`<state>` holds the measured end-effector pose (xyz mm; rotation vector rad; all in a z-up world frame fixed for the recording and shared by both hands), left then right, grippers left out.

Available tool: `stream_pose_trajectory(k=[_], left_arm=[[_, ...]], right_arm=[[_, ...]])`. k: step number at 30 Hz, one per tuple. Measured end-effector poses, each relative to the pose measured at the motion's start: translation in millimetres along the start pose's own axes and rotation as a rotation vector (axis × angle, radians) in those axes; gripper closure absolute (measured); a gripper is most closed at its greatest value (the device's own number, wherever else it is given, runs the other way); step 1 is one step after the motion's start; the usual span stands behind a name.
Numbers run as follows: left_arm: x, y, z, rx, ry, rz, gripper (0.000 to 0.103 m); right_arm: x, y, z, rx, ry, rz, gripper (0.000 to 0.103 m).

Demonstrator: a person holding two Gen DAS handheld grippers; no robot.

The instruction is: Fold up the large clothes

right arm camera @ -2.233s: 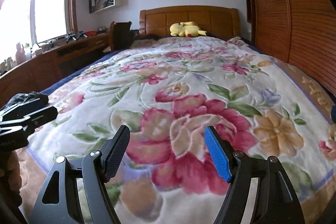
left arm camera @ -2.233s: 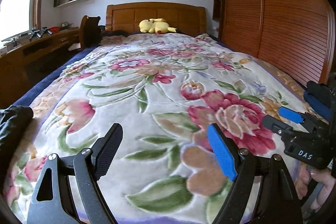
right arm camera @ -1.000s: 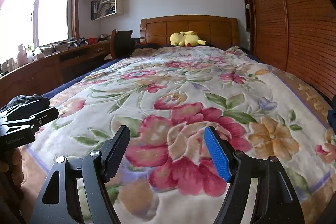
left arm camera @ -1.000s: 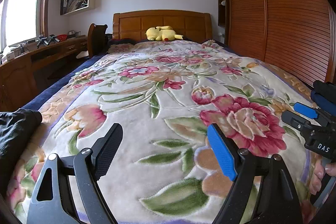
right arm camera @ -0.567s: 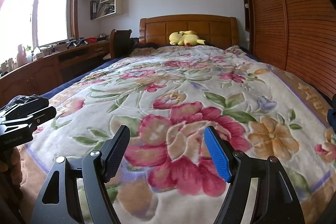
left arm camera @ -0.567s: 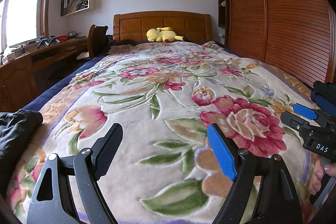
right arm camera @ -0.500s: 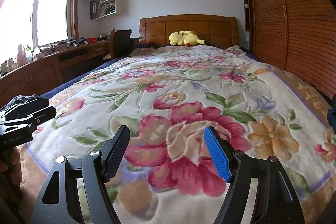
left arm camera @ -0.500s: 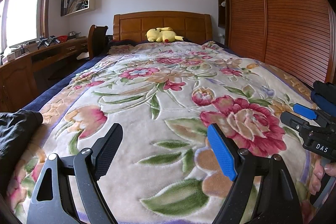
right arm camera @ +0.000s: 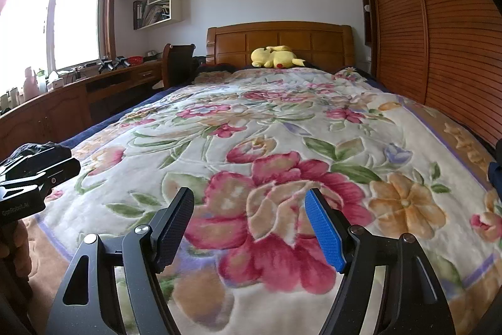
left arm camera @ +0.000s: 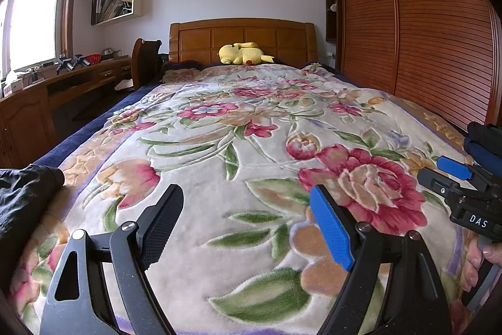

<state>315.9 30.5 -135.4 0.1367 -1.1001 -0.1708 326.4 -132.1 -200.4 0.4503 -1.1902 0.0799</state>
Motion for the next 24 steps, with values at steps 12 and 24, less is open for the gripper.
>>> stream_pose_trajectory(k=[12,24], left_arm=[[0.0,-1.0,0.3,0.000,-0.002,0.000,0.020],[-0.7,-1.1,0.1,0.000,-0.001,-0.001,0.020]], right_arm=[[0.9,-2.5,-0.2,-0.002,-0.003,-0.001,0.028],[2.6,-3.7,1.9,-0.007,-0.012,0.005,0.028]])
Point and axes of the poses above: each gripper's, at about its wrist camera, not at the fingertips, and z roughly against the way its jaws point, y to its left, x to its top, the point moved 10 cm from there along -z, roughly the way its jaws point, and after that the axes turned 13 degrees about -z, right-handed, at the moved point
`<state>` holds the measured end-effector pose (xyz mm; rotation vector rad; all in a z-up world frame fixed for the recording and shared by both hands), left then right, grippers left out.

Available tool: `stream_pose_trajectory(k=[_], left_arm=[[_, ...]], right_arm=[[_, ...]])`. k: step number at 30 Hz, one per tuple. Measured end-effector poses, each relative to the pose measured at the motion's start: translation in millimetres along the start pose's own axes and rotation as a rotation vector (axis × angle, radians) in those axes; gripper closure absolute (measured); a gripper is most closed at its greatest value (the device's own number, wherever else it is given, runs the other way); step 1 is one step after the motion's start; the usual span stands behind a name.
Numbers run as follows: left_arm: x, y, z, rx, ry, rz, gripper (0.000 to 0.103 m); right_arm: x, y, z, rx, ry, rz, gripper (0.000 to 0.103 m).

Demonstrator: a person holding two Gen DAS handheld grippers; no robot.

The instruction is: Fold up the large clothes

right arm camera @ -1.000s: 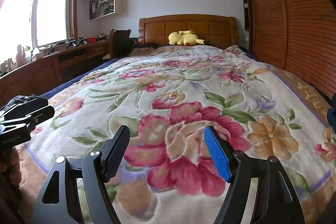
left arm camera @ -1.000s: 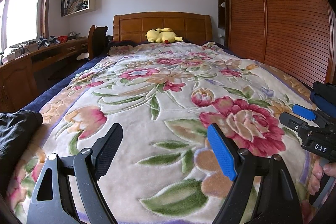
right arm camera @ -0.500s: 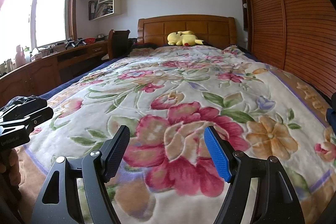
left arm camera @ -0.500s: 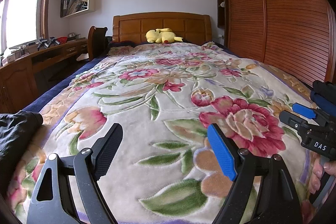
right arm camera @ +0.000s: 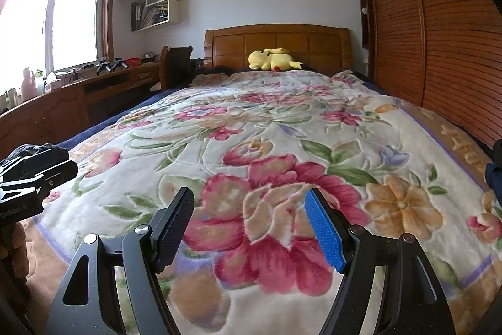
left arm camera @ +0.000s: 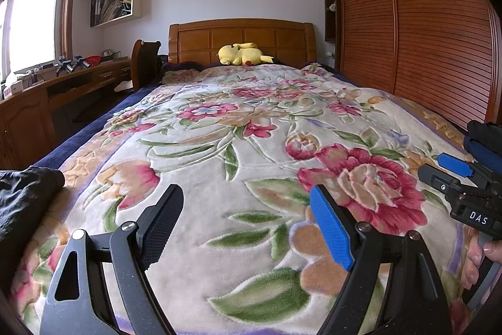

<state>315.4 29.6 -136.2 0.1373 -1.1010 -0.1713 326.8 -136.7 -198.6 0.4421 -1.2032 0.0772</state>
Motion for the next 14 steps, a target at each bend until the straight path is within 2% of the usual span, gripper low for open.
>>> stream_pose_trajectory(k=[14], left_arm=[[0.1,0.1,-0.2,0.001,-0.002,0.001,0.020]], right_arm=[[0.3,-0.3,-0.4,-0.001,-0.004,0.000,0.028]])
Point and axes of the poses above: each gripper's, at about its wrist camera, not at the fingertips, and z roughly against the way its jaws point, y to its left, x to its top, the point moved 10 cm from there along -z, roughly the way its jaws point, and after that the axes turned 13 degrees about -z, right-handed, at the moved point
